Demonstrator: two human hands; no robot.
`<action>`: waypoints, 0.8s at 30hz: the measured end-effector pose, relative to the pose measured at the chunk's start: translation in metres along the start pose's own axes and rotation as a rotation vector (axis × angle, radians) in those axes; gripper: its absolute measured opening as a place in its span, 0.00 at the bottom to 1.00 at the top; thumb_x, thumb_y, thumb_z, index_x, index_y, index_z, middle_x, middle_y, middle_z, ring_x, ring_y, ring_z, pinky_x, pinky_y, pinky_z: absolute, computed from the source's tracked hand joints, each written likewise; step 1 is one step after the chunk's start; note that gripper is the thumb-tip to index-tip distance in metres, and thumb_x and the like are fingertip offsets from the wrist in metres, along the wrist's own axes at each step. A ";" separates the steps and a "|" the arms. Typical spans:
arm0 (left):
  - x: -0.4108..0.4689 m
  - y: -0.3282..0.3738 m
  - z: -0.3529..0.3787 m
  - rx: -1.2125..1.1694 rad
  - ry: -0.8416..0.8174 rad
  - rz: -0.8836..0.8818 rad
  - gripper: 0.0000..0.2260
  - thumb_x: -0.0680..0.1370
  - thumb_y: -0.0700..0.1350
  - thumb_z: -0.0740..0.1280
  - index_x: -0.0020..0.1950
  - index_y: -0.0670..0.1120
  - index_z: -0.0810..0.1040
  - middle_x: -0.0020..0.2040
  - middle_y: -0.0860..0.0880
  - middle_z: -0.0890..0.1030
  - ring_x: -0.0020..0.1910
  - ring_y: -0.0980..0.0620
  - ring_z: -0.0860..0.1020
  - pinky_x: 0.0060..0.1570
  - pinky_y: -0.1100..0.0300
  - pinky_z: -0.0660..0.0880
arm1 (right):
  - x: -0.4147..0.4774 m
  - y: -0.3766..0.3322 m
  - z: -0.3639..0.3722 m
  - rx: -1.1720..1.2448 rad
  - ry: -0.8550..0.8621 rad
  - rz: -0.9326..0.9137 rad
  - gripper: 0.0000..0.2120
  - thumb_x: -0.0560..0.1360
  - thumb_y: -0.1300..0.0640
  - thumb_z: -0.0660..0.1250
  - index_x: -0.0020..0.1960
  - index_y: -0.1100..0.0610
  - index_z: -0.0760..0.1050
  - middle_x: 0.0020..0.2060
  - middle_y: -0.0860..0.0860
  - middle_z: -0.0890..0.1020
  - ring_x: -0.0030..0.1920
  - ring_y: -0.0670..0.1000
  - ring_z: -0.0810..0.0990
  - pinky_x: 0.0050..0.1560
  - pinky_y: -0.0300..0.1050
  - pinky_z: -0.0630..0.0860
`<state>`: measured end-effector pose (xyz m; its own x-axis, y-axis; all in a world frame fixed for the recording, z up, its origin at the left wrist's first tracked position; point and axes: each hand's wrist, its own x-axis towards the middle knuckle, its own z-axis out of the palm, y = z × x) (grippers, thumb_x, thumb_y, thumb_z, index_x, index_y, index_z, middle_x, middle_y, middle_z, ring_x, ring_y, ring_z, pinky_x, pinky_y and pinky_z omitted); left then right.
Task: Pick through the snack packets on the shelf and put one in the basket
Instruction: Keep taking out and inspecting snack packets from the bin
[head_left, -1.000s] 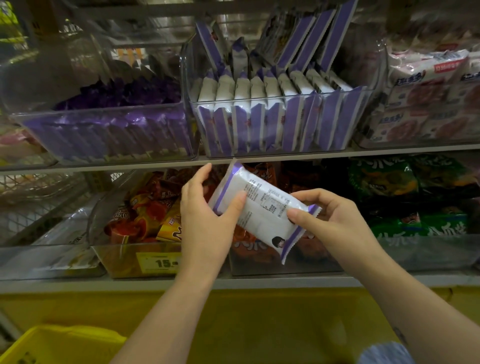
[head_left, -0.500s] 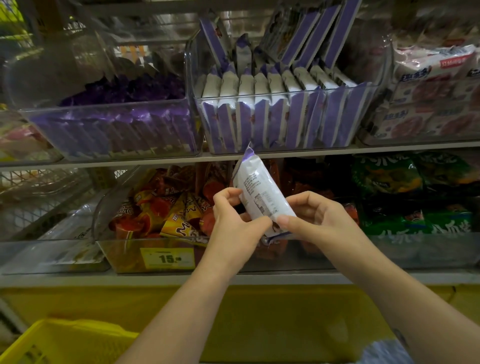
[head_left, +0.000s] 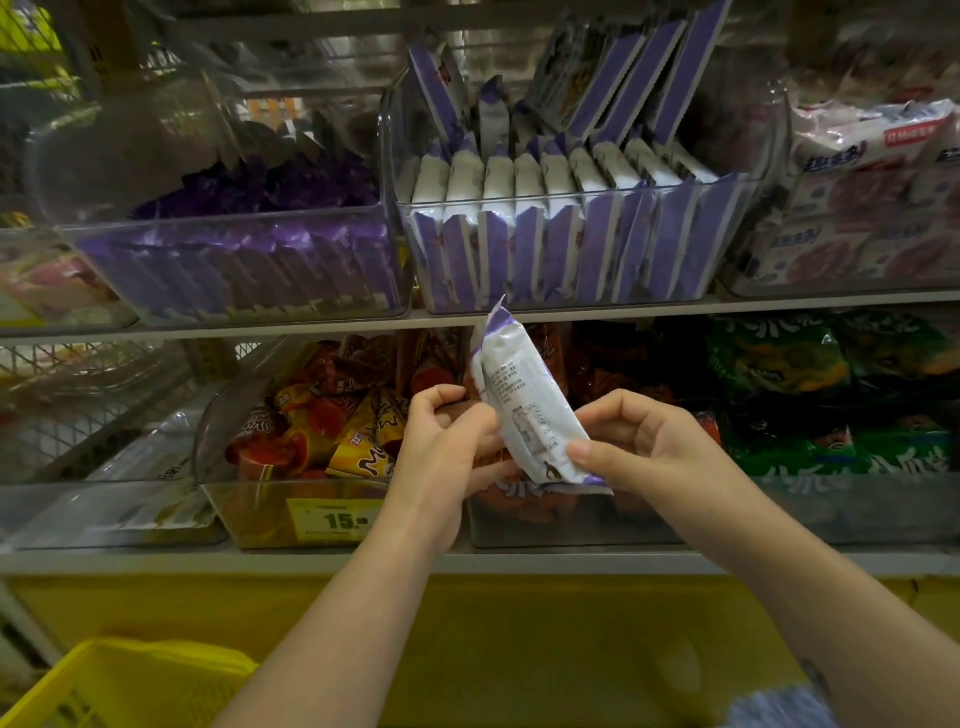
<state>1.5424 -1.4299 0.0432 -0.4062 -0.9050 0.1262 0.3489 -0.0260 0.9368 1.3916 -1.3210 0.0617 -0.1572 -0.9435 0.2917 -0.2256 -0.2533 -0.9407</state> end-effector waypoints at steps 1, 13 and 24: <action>0.000 0.001 -0.001 -0.004 -0.004 -0.006 0.12 0.78 0.39 0.67 0.57 0.49 0.69 0.53 0.44 0.81 0.45 0.50 0.85 0.35 0.57 0.81 | 0.000 -0.001 0.000 0.005 -0.005 0.005 0.14 0.67 0.53 0.72 0.50 0.57 0.78 0.45 0.47 0.87 0.45 0.48 0.86 0.40 0.37 0.81; -0.036 0.057 -0.013 0.309 -0.366 0.083 0.29 0.68 0.44 0.78 0.63 0.61 0.68 0.63 0.54 0.76 0.54 0.53 0.83 0.46 0.53 0.82 | -0.014 -0.044 -0.010 0.311 -0.151 0.072 0.30 0.67 0.60 0.71 0.67 0.48 0.67 0.54 0.56 0.84 0.53 0.58 0.84 0.43 0.46 0.82; -0.029 0.167 0.007 0.432 -0.375 0.503 0.25 0.71 0.44 0.73 0.66 0.60 0.74 0.57 0.57 0.84 0.55 0.54 0.83 0.49 0.63 0.79 | 0.028 -0.137 -0.006 -0.044 -0.040 -0.217 0.33 0.75 0.66 0.67 0.64 0.31 0.62 0.55 0.41 0.79 0.46 0.45 0.85 0.41 0.39 0.80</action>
<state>1.6066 -1.4046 0.1982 -0.5721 -0.5574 0.6017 0.2378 0.5894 0.7721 1.4121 -1.3111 0.2001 -0.0628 -0.8757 0.4787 -0.2916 -0.4426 -0.8480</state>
